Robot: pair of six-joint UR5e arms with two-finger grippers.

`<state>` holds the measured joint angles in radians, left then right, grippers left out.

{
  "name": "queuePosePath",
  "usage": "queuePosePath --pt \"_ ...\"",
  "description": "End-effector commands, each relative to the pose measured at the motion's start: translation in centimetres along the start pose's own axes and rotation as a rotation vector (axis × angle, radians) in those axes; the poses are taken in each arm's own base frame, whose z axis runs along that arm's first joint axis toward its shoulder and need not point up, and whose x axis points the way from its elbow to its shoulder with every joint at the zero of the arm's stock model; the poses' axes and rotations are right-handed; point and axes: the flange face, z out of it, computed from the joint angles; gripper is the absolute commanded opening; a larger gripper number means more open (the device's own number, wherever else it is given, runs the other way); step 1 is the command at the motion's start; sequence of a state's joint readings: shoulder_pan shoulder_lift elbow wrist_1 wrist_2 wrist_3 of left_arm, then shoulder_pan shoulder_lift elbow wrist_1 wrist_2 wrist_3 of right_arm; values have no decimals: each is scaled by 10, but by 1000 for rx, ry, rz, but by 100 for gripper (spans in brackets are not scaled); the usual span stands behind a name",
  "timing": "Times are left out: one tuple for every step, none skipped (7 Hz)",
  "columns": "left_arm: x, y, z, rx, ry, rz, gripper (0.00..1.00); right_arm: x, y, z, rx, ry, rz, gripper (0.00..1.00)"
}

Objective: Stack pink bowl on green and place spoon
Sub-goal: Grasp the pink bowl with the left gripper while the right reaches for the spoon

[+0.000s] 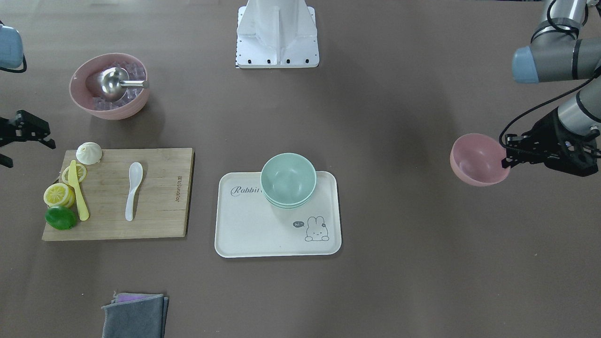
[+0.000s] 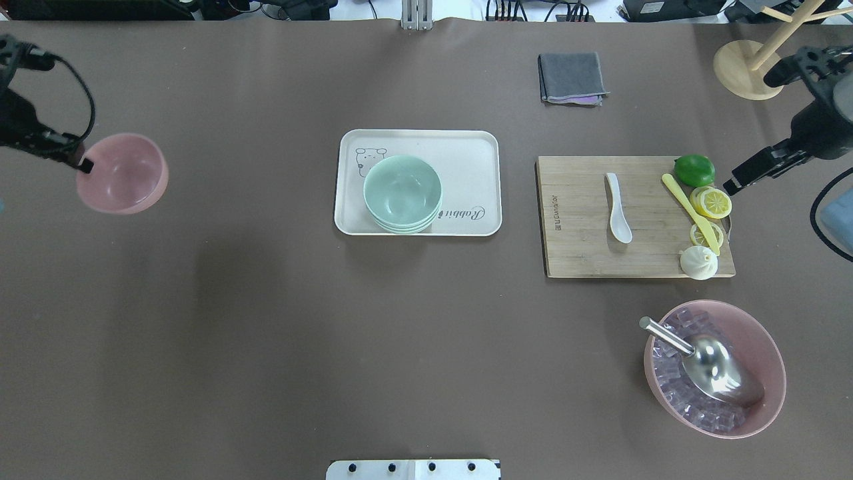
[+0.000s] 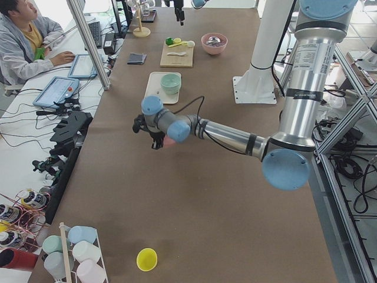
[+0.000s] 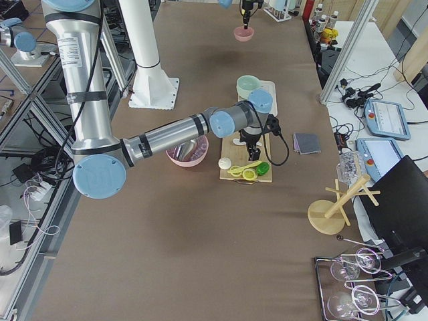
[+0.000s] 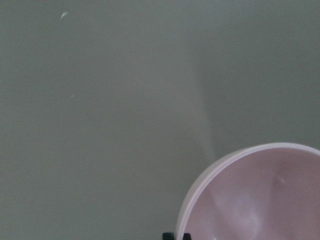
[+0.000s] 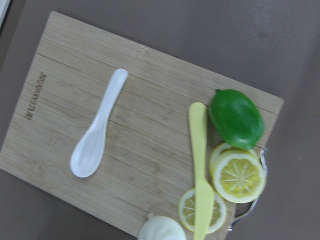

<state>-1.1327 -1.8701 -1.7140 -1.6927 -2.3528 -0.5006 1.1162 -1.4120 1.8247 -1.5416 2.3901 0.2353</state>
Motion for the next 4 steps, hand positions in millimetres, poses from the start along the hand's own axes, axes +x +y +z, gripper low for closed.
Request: queuePosePath --pt "182 -36 -20 -3 27 -133 0 -81 -18 42 -65 -48 38 99" --pt "244 -32 -1 30 -6 -125 0 -94 -22 55 -72 -48 28 98" --pt "296 -27 21 15 0 -135 0 -88 -40 66 -37 -5 14 98" --pt "337 -25 35 10 5 -137 0 -83 -64 79 -33 19 32 98"
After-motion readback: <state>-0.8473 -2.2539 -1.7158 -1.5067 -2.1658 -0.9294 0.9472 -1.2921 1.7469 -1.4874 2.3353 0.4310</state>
